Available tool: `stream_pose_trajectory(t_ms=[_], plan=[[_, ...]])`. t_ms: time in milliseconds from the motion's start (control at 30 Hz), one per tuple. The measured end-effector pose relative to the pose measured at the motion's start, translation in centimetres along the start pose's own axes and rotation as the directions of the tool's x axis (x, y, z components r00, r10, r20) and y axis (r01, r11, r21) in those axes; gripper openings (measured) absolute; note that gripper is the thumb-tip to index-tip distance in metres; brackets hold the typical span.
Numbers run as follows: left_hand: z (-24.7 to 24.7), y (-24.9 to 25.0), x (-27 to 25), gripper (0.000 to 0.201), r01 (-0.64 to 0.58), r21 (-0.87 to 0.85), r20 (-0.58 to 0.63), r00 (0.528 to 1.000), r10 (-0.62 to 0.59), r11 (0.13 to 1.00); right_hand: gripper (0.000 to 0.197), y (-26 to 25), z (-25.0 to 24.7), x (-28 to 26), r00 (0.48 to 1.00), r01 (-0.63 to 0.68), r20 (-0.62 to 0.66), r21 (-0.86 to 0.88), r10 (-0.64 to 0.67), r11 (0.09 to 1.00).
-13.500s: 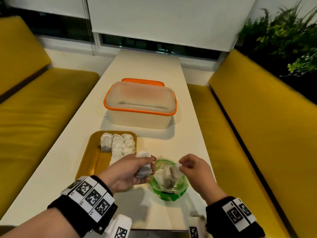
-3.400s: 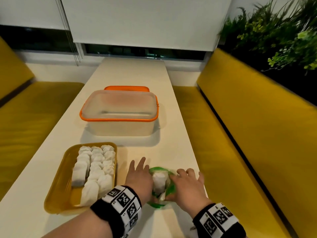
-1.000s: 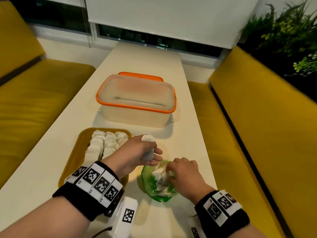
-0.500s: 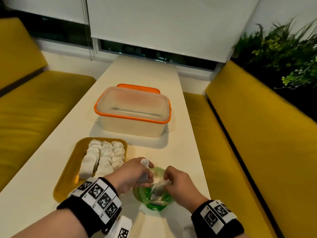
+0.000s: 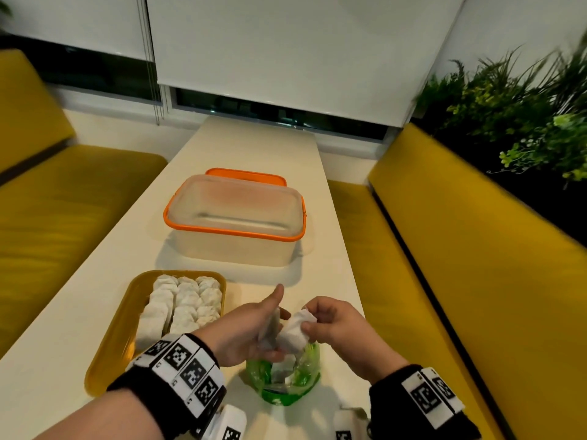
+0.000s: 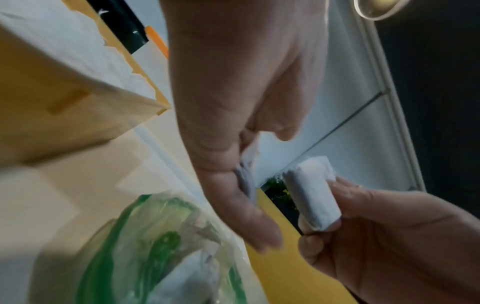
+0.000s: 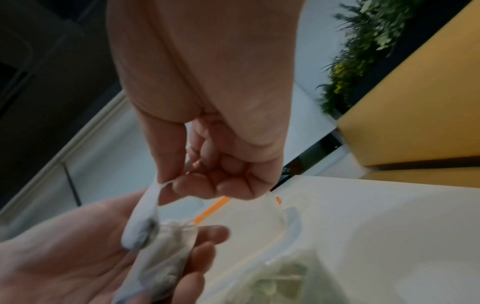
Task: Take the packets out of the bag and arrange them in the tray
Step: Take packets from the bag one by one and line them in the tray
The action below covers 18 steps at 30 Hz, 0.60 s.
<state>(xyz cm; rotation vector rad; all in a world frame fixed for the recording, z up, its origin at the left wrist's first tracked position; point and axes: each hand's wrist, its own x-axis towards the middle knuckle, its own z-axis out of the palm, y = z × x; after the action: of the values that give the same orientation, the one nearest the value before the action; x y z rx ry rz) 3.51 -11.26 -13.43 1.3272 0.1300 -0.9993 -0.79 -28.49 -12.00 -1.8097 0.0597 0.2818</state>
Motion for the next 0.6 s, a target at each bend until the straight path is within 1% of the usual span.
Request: stream_pose_trajectory(t_ms=[33, 67, 100, 133, 167, 200, 233, 267, 300, 367, 433, 500, 533, 600], plan=[[0.0, -0.1, -0.2, 0.066, 0.040, -0.034, 0.138, 0.990, -0.035, 0.999, 0.012, -0.4, 0.5, 0.2, 1.000, 0.005, 0.005, -0.039, -0.004, 0.999], [0.0, -0.2, -0.5, 0.060, 0.063, -0.062, 0.231, 0.972, -0.047, 0.996, 0.012, -0.7, 1.0, 0.4, 1.000, 0.005, -0.007, -0.092, -0.006, 0.996], [0.1, -0.4, -0.8, 0.050, 0.064, -0.085, 0.269, 0.962, -0.039, 0.994, 0.013, -0.8, 1.5, 0.6, 1.000, 0.005, -0.029, -0.142, -0.009, 0.990], [0.2, -0.4, -1.0, 0.038, 0.041, -0.099, 0.263, 0.965, -0.013, 0.994, 0.016, -0.8, 1.9, 1.0, 0.998, 0.007, -0.058, -0.183, -0.018, 0.983], [0.2, -0.4, -1.0, 0.026, 0.012, -0.118, 0.229, 0.973, 0.015, 0.993, 0.021, -0.7, 1.9, 1.3, 0.995, 0.008, -0.095, -0.232, -0.031, 0.973], [0.1, -0.3, -1.2, 0.020, -0.011, -0.147, 0.169, 0.985, 0.036, 0.989, 0.025, -0.3, 1.9, 1.5, 0.989, 0.006, -0.136, -0.307, -0.050, 0.952], [-0.1, -0.3, -1.1, 0.022, -0.033, -0.173, 0.107, 0.993, 0.052, 0.984, 0.027, 0.0, 1.6, 1.7, 0.983, 0.001, -0.168, -0.403, -0.075, 0.915], [-0.6, -0.2, -1.0, 0.025, -0.052, -0.198, 0.059, 0.996, 0.065, 0.979, 0.027, 0.5, 1.4, 1.8, 0.982, -0.012, -0.168, -0.501, -0.083, 0.865], [-1.1, -0.1, -0.9, 0.028, -0.067, -0.219, 0.030, 0.997, 0.075, 0.974, 0.027, 0.9, 1.3, 1.8, 0.988, -0.023, -0.134, -0.598, -0.072, 0.801], [-1.9, -0.3, -0.9, 0.030, -0.078, -0.226, -0.003, 0.997, 0.080, 0.971, 0.028, 2.0, 2.1, 1.8, 0.999, -0.005, -0.024, -0.763, -0.022, 0.647], [-2.1, -0.6, -0.7, 0.031, -0.077, -0.213, -0.043, 0.997, 0.070, 0.974, 0.030, 3.2, 3.4, 1.6, 0.999, 0.039, 0.040, -0.862, -0.010, 0.505], [-2.0, -0.9, -0.4, 0.033, -0.082, -0.210, -0.074, 0.995, 0.068, 0.974, 0.029, 4.0, 4.2, 1.5, 0.998, 0.049, 0.035, -0.922, -0.045, 0.385], [-1.9, -1.0, -0.4, 0.036, -0.086, -0.203, -0.081, 0.994, 0.070, 0.975, 0.027, 4.3, 4.4, 1.5, 0.999, 0.037, 0.020, -0.933, -0.050, 0.359], [-1.9, -1.1, -0.3, 0.040, -0.093, -0.190, -0.087, 0.993, 0.077, 0.977, 0.023, 4.5, 4.5, 1.4, 0.998, 0.016, -0.006, -0.932, -0.059, 0.363]])
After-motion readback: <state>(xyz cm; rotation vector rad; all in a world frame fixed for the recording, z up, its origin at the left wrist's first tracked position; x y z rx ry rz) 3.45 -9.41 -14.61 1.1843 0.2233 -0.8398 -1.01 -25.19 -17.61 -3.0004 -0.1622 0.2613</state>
